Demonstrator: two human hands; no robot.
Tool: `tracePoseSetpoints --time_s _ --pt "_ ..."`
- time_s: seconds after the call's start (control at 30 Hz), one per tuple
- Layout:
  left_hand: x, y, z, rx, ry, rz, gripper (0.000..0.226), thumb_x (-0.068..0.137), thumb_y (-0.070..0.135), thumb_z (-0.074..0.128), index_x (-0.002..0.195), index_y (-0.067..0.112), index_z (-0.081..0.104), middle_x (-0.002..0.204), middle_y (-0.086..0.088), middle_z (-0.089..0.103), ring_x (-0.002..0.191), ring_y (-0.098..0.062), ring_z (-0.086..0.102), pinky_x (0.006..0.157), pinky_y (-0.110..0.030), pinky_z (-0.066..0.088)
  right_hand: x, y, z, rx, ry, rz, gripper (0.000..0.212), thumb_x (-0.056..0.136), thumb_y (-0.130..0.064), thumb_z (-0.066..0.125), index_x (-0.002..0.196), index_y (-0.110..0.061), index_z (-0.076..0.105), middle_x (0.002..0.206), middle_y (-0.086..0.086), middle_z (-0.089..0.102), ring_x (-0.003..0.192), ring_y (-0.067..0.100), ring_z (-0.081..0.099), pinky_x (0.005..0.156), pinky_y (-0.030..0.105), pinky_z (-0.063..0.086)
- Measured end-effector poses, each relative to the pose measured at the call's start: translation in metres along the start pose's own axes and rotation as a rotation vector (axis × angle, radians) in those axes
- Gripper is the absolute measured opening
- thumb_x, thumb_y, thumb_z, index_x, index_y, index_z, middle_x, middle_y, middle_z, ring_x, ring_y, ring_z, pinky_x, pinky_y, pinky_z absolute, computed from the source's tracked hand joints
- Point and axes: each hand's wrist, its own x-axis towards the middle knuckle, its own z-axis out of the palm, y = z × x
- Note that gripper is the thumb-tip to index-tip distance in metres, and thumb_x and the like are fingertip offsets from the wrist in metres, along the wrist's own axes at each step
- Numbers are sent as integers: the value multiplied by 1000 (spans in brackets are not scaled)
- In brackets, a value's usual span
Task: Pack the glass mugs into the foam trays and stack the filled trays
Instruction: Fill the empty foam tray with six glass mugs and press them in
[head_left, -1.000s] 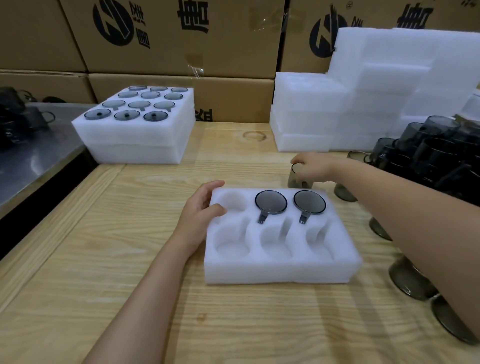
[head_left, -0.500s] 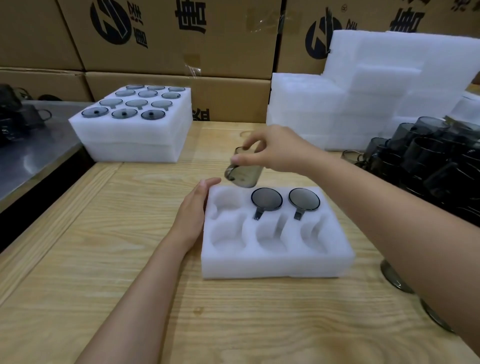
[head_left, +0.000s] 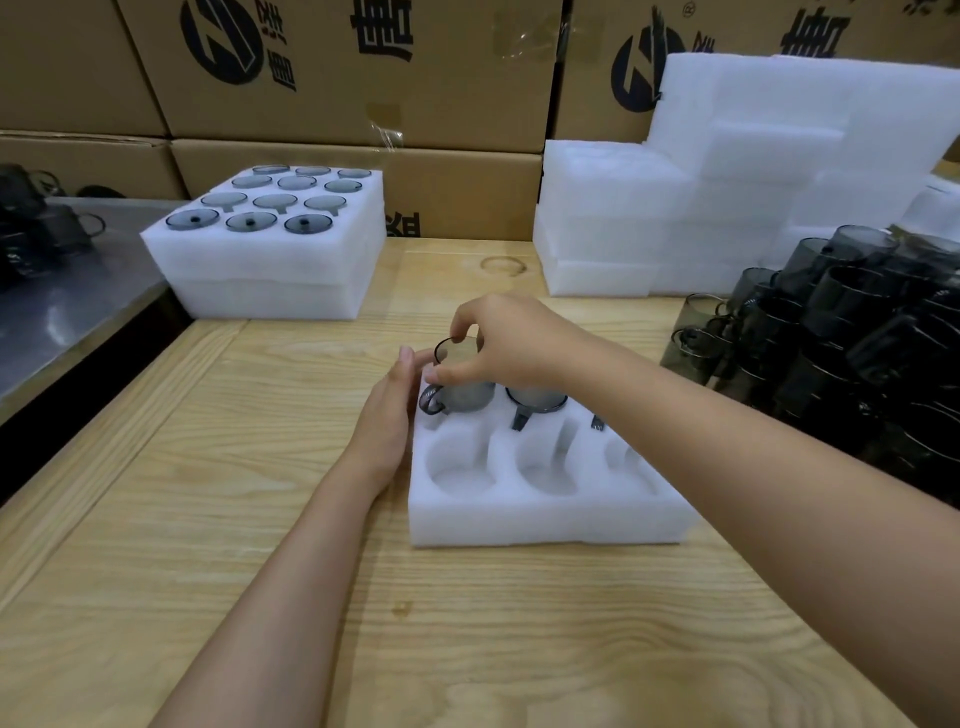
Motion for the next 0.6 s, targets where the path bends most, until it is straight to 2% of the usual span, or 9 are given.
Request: tracePoseSetpoints --time_s 0.1,0.17,0.27,0.37,0.43,0.6 --pt "-2 2 1 2 39 8 57 78 67 50 110 22 67 120 -23 61 117 -39 56 104 -63 36 1 -2 4 -23 2 -15 57 75 -55 69 113 -13 62 89 0 54 88 16 50 74 30 45" --pt "-2 1 -1 -7 32 18 59 81 60 52 119 16 63 124 -24 59 118 -39 56 106 -61 35 -1 0 7 -19 16 -29 55 77 -54 67 113 -13 62 87 0 54 86 15 51 71 28 44" --pt "-2 -3 -3 -32 -2 44 44 88 42 49 119 14 62 112 -14 65 105 -28 62 95 -49 46 -3 6 10 -13 -4 -50 56 79 -55 64 118 -16 61 88 -2 55 85 13 49 70 25 39" --pt "-3 -3 -2 -39 -31 48 36 90 38 46 114 19 65 102 -3 70 98 -20 65 84 -34 52 -1 9 10 -15 -43 -59 56 79 -57 63 120 -19 61 93 -1 56 85 12 47 64 23 36" --pt "-3 -2 -2 -39 -23 39 37 91 40 43 113 20 65 102 -3 71 99 -21 65 84 -35 51 0 11 10 -26 -72 -73 55 80 -57 63 120 -20 60 93 -2 55 86 13 46 62 22 34" --pt "-3 -1 -1 11 21 34 35 90 36 44 113 19 65 110 -9 69 106 -27 63 94 -44 47 -1 11 7 -13 -138 -74 54 80 -56 64 122 -24 58 101 -4 55 94 13 48 74 25 37"
